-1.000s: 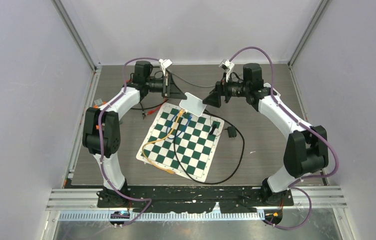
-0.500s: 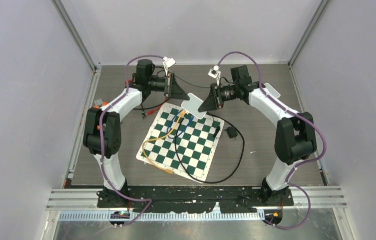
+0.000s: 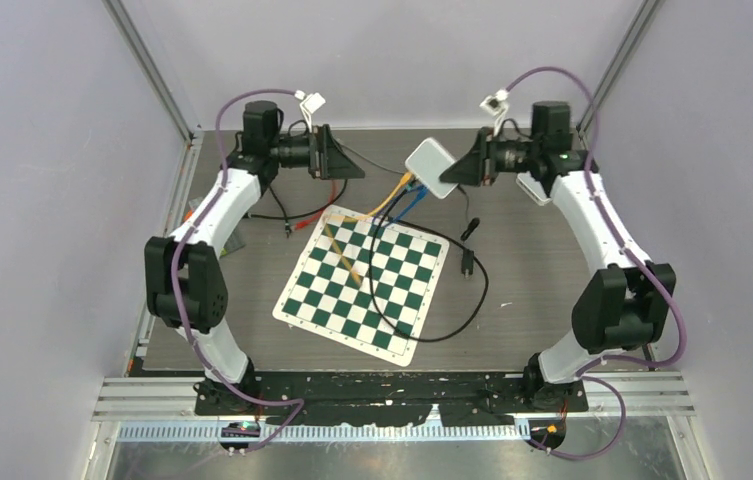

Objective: Insert the plug into the switch port
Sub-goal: Place the switch port at the center of the board.

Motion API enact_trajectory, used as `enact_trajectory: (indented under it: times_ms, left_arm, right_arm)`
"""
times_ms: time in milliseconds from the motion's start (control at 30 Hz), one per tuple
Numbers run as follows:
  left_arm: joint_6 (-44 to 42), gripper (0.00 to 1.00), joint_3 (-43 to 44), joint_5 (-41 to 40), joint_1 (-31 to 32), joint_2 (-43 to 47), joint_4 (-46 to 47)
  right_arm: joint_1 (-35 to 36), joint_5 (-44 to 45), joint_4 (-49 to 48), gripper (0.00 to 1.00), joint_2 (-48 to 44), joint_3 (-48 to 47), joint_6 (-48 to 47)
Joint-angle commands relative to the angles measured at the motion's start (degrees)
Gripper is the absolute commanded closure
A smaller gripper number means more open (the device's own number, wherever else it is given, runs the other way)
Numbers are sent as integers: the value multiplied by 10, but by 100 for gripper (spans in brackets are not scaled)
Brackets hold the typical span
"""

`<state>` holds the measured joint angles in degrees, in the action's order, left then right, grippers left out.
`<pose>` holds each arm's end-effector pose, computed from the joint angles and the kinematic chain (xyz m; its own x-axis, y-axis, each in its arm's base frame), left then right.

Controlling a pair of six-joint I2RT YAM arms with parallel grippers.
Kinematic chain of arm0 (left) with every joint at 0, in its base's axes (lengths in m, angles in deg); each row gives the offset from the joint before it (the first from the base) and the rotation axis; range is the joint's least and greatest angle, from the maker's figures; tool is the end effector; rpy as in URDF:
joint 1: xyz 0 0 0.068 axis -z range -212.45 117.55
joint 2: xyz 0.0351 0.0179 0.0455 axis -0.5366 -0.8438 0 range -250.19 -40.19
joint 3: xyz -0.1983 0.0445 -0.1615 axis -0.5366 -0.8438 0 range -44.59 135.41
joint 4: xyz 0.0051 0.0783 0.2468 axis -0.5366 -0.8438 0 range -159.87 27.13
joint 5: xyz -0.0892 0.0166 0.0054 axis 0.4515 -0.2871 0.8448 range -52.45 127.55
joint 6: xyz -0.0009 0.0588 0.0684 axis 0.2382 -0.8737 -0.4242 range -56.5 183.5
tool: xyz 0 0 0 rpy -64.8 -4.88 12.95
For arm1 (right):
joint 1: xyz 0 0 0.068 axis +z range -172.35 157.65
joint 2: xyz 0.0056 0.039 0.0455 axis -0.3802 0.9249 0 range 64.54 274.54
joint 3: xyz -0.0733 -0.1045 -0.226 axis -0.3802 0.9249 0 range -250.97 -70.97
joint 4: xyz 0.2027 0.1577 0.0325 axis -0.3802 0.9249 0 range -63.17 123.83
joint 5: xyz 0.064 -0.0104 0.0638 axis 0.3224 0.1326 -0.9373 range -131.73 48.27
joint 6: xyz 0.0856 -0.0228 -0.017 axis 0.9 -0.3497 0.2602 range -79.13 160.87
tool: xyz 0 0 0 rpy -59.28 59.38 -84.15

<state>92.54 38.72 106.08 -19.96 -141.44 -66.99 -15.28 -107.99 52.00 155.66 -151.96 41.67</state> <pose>0.3878 -0.1627 0.3025 -0.7678 -0.0117 -0.6406 0.6275 0.1887 -0.7554 0.3489 0.1176 0.3187 -0.5844 -0.0667 -0.8088 -0.7829 0.3086 0.5402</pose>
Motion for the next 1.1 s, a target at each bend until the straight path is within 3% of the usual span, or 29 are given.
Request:
enact_trajectory:
  times_ms: [0,133,267,400,533,633,867,1067]
  left_arm:
    - [-137,23,80,-103,-4,63,-171]
    - [-205,1,87,-188,-7,97,-243]
    - [-214,0,34,-256,-15,137,-207]
    - [-178,0,-31,-299,-51,164,-144]
    - [-87,0,-31,-284,-117,134,-155]
    - [-74,0,-67,-302,-153,135,-132]
    - [-82,0,-82,-415,-147,158,-175]
    - [-113,0,-101,-510,-92,205,-271]
  right_arm:
    - [-56,9,-21,95,-40,-81,47]
    - [-98,26,-42,95,-14,-154,80]
    - [-120,59,-120,95,43,-233,157]
    - [-136,134,-133,93,118,-318,145]
    - [-146,207,-185,89,163,-331,132]
    - [-153,250,-229,89,201,-332,139]
    - [-170,334,-297,83,350,-355,243]
    - [-180,374,-239,63,411,-365,257]
